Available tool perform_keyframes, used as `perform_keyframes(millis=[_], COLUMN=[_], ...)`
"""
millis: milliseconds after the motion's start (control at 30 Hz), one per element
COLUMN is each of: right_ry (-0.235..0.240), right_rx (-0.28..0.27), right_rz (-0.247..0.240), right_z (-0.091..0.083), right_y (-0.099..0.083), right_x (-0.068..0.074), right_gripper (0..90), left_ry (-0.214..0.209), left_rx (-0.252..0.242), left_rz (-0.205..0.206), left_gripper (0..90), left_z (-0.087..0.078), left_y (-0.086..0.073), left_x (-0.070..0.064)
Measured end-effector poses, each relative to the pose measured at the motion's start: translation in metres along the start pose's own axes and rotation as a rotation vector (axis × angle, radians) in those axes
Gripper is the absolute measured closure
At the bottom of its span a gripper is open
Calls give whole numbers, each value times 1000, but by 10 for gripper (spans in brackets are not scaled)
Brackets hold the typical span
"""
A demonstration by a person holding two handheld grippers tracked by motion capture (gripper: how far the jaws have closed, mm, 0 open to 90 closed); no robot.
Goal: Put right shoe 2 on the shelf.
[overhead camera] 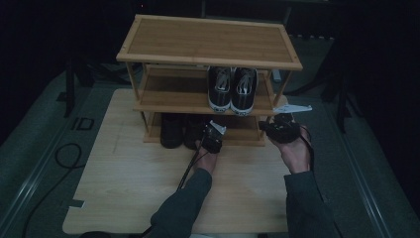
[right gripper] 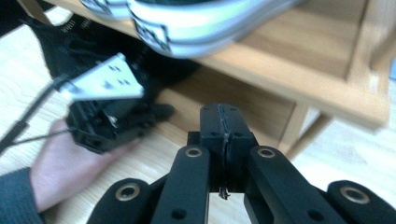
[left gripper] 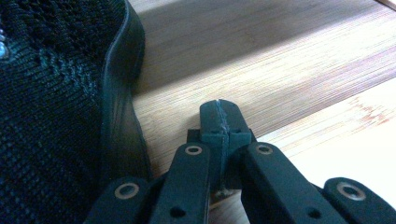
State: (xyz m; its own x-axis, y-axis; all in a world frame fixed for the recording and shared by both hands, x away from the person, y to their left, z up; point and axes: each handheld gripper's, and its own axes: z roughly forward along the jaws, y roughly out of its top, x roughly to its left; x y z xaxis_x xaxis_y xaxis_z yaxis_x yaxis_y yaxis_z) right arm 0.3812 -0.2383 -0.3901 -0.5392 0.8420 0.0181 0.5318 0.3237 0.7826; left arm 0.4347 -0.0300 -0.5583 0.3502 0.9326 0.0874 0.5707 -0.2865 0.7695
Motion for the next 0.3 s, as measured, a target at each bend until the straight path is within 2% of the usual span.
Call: perform_keyframes(millis=[300], right_ry=[-18], right_rx=[57], right_rz=[68], right_z=[13], right_y=[-31], right_x=[-16], right_gripper=[888], left_ry=[2], left_rx=[0], left_rz=[2], left_gripper=[900], left_z=[0], left_y=[0], left_x=[0])
